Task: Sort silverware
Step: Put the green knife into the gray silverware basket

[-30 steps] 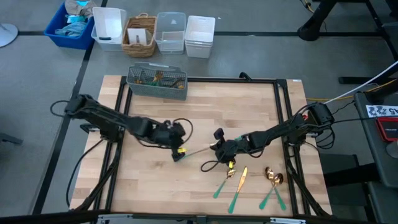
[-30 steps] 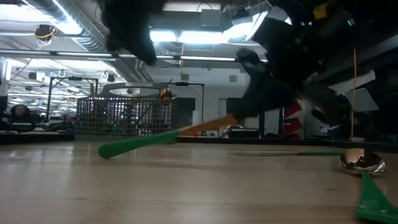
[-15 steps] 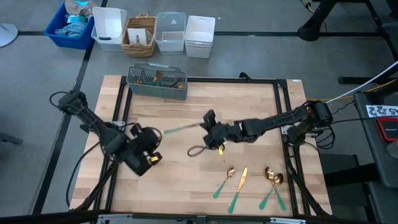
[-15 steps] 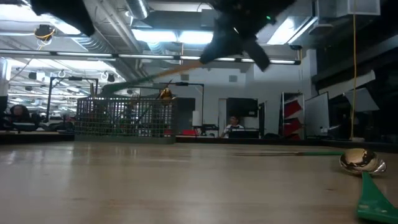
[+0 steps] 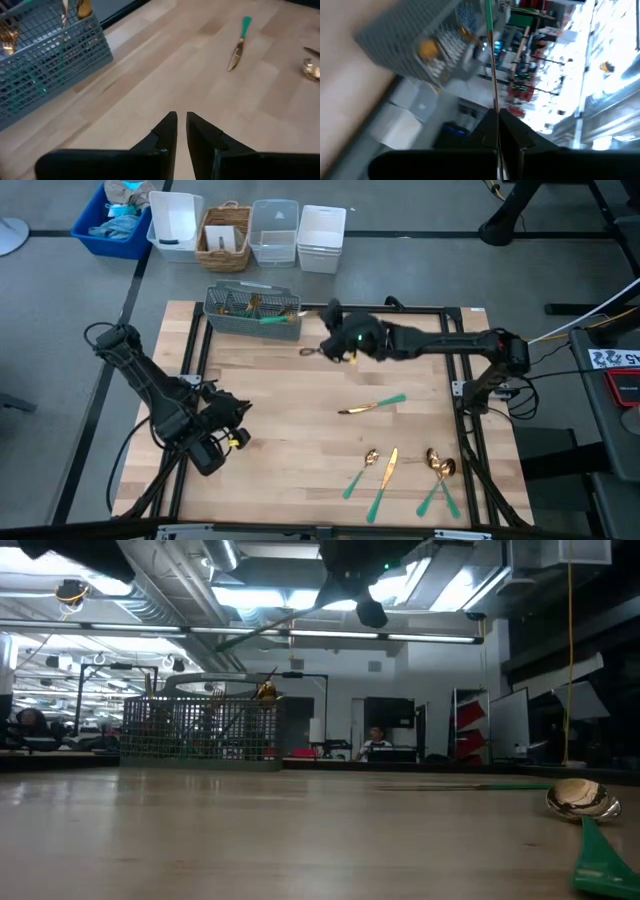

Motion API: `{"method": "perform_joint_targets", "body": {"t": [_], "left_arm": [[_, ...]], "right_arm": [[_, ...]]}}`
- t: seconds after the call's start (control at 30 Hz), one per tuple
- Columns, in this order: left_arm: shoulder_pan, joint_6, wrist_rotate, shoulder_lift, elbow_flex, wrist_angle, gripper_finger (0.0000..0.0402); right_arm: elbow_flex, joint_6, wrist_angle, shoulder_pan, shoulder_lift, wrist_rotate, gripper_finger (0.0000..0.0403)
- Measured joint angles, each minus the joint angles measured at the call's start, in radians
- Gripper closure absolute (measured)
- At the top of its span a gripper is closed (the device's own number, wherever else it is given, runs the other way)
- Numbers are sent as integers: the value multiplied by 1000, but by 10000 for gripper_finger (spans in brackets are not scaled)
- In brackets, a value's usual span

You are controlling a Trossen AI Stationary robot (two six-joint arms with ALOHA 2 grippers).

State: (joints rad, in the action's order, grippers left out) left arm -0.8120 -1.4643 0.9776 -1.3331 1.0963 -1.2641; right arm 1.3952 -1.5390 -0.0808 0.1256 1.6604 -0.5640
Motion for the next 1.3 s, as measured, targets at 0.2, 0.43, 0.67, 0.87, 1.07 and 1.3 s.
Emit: {"method": "perform_joint_targets", "body": {"t": [0.2,0.43,0.67,0.87,1.07,1.3], "left_arm": [[9,-82,4,-1,-98,32,369],[9,-182,10,-1,-191,60,369],[9,-204,21,-1,-246,113,369],[9,-204,23,-1,-274,135,369],[9,-205,24,-1,-298,162,369],[9,-204,24,-1,-302,182,369]], "right_arm": [[1,-243,103,98,17,40,396],[1,-443,242,139,93,70,394],[0,-577,246,144,180,55,394],[0,-618,266,144,235,70,393],[1,-620,271,145,254,146,393],[0,-624,322,146,254,236,393]]}}
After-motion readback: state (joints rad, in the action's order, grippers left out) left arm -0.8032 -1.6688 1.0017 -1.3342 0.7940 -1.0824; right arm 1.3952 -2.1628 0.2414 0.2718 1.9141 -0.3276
